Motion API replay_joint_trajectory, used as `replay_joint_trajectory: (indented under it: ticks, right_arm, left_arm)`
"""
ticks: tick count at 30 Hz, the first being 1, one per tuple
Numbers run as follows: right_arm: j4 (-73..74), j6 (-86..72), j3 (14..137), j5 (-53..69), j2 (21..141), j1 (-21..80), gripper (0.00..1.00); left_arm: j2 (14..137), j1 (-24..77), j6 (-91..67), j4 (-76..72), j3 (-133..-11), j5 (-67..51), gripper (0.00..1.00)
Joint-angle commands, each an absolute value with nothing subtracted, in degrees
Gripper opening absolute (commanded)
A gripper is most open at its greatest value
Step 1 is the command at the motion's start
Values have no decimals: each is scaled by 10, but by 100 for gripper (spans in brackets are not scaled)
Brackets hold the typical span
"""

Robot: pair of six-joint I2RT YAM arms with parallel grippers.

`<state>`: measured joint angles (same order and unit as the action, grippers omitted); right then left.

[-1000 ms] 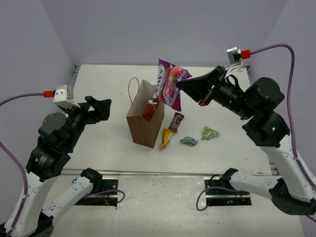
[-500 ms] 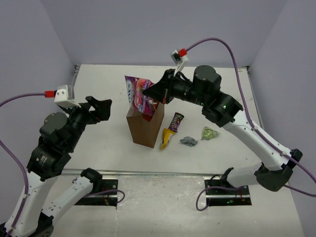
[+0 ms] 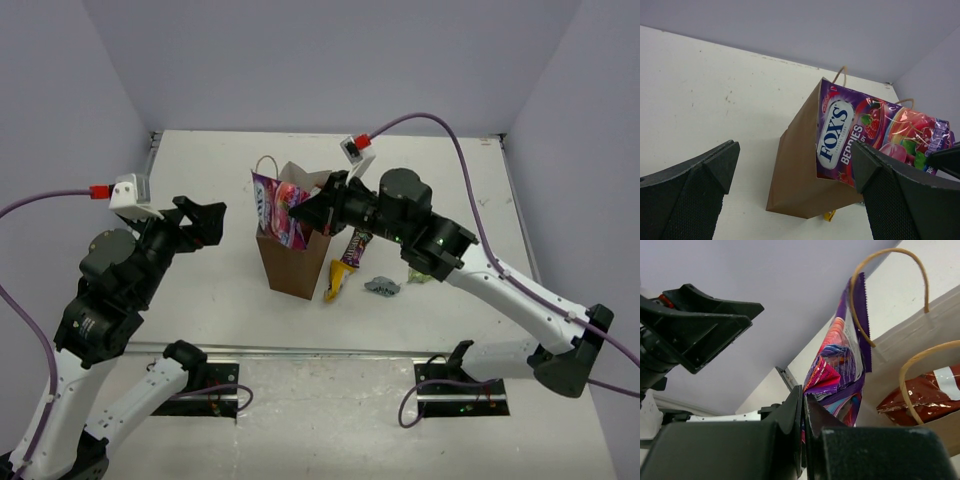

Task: Place the snacks into the paper bag

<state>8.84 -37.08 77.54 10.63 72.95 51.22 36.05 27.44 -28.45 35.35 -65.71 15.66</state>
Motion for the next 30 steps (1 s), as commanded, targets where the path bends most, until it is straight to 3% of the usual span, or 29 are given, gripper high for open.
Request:
replay_joint_trajectory:
  ticks: [1,6,12,30]
  right_arm:
    - [-16,-376,759,50,670,530,0]
    - [-44,-350,751,51,651,539,0]
    - [-2,-314,841,58,679,541,0]
    - [-2,-381,852,-73,708,543,0]
  left_arm:
    - [359,275,-282,343,-652,159,100]
    - [357,275,-282,343,-653,160,100]
    - [359,275,-282,343,-657,156,100]
    - [359,275,-279,345,-664,160,100]
